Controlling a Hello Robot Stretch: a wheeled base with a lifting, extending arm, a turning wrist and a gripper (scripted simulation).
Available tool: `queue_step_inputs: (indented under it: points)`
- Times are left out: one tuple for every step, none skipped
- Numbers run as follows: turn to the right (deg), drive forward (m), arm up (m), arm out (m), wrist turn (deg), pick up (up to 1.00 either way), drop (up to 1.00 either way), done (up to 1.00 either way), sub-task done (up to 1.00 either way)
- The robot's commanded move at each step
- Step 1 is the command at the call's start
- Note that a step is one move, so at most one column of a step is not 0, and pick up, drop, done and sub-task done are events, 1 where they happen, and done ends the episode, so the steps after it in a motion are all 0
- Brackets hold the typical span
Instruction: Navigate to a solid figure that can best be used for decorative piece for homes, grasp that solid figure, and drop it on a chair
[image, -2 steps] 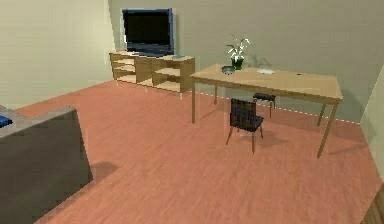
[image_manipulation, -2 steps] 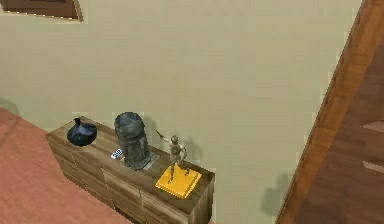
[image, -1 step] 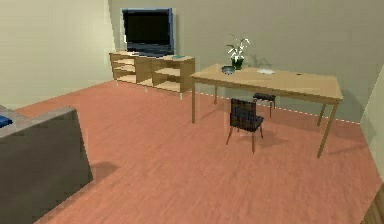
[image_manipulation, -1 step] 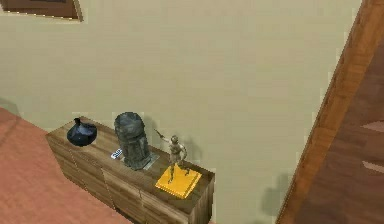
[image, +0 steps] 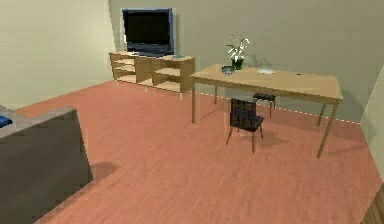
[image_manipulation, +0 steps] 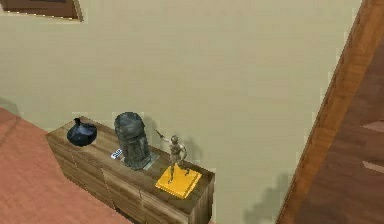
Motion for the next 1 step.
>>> queue_step_inputs:
  points:
    - [0.0, 0.00, 0.00, 0.32, 0.0, 0.00, 0.00, 0.00, 0.00]
